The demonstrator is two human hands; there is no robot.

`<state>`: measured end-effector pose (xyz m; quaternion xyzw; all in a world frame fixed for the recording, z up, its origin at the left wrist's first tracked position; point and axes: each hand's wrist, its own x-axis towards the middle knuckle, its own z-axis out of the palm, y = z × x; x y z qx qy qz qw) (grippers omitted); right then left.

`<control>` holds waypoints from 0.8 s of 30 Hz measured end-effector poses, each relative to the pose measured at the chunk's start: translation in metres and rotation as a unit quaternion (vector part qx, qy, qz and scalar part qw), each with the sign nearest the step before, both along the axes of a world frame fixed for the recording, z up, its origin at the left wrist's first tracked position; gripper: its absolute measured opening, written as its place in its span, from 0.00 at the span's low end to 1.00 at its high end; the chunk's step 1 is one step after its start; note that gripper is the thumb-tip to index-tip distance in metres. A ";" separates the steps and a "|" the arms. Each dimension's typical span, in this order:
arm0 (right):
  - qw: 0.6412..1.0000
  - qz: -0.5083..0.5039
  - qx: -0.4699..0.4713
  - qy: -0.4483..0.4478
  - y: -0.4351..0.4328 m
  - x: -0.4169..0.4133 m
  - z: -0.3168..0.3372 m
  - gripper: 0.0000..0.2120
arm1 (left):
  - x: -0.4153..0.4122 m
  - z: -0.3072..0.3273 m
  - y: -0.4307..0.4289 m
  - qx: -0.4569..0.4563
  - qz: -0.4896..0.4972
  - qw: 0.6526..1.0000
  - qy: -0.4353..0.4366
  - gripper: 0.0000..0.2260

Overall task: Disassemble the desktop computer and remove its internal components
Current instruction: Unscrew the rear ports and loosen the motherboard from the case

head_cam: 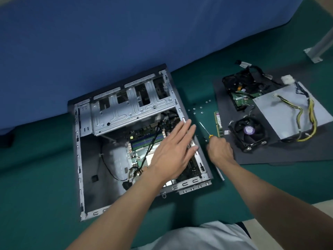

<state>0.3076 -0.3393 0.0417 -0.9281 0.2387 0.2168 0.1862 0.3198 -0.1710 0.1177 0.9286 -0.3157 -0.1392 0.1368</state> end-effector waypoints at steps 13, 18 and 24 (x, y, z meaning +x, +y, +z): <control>0.902 0.118 0.117 -0.398 0.051 0.022 0.099 0.07 | 0.004 -0.032 0.139 0.099 0.307 0.923 0.209 0.23; 0.921 0.361 0.056 -0.133 0.105 0.039 0.068 0.12 | 0.021 -0.059 0.160 0.083 0.290 0.933 0.195 0.33; 0.950 0.311 -0.042 -0.010 0.120 0.065 0.034 0.21 | 0.047 -0.077 0.160 0.114 0.279 0.938 0.170 0.25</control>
